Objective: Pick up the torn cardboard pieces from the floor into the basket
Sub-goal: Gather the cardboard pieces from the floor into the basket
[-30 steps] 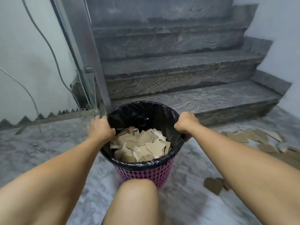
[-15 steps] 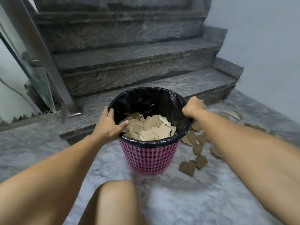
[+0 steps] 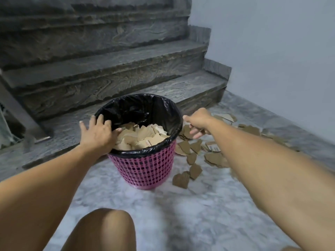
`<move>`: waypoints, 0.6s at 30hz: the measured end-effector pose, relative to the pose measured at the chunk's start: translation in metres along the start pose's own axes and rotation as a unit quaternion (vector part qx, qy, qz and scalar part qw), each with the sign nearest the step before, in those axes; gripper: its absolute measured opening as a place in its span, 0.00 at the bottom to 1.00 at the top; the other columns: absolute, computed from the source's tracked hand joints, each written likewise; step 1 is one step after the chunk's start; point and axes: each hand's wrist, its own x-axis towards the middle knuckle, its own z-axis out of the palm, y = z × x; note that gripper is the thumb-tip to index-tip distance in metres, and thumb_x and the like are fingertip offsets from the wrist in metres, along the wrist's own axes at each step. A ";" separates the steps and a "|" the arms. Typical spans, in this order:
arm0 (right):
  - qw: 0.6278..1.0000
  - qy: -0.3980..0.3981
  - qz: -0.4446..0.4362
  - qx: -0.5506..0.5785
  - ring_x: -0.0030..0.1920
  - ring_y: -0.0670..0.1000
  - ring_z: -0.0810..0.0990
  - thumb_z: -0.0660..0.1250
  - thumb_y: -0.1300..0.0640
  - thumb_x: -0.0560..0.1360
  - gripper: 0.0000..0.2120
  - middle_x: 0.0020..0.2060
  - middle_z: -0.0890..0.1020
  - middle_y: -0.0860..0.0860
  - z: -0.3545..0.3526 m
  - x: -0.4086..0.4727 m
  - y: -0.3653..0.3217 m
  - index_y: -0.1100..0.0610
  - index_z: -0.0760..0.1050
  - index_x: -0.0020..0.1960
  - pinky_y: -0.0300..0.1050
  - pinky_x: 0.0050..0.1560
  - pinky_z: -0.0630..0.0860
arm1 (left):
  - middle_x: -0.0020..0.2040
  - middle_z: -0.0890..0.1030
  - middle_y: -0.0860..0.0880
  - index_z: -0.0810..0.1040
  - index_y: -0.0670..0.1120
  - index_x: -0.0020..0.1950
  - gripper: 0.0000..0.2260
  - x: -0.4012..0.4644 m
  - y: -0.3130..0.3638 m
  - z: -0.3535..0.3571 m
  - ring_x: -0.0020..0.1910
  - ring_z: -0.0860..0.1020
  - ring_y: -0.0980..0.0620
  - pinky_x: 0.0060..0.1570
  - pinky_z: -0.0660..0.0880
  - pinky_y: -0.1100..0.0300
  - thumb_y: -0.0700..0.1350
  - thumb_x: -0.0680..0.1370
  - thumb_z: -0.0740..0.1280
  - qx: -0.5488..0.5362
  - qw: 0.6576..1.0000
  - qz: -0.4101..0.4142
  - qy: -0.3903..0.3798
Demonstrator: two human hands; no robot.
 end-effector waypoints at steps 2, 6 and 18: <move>1.000 -0.015 0.000 -0.003 0.39 0.55 0.83 0.67 0.49 0.77 0.23 0.44 0.79 0.58 -0.020 -0.005 0.017 0.67 0.72 0.61 0.53 0.36 0.84 | 0.71 0.68 0.43 0.73 0.44 0.67 0.26 -0.002 0.029 -0.013 0.72 0.62 0.42 0.70 0.57 0.41 0.60 0.80 0.54 -0.011 0.999 0.035 0.035; 0.999 -0.031 0.023 -0.005 0.37 0.54 0.80 0.67 0.50 0.78 0.16 0.45 0.78 0.58 -0.069 -0.017 0.061 0.59 0.70 0.59 0.49 0.37 0.82 | 0.63 0.75 0.43 0.76 0.43 0.64 0.23 -0.013 0.101 -0.031 0.65 0.69 0.42 0.63 0.65 0.47 0.58 0.79 0.59 -0.067 0.987 0.123 0.081; 0.988 -0.014 0.154 0.018 0.22 0.48 0.63 0.65 0.58 0.79 0.06 0.31 0.68 0.53 -0.147 -0.006 0.198 0.57 0.68 0.46 0.38 0.29 0.67 | 0.47 0.79 0.44 0.81 0.42 0.50 0.13 -0.019 0.234 0.008 0.51 0.75 0.42 0.49 0.70 0.50 0.50 0.74 0.69 0.026 0.929 0.366 0.049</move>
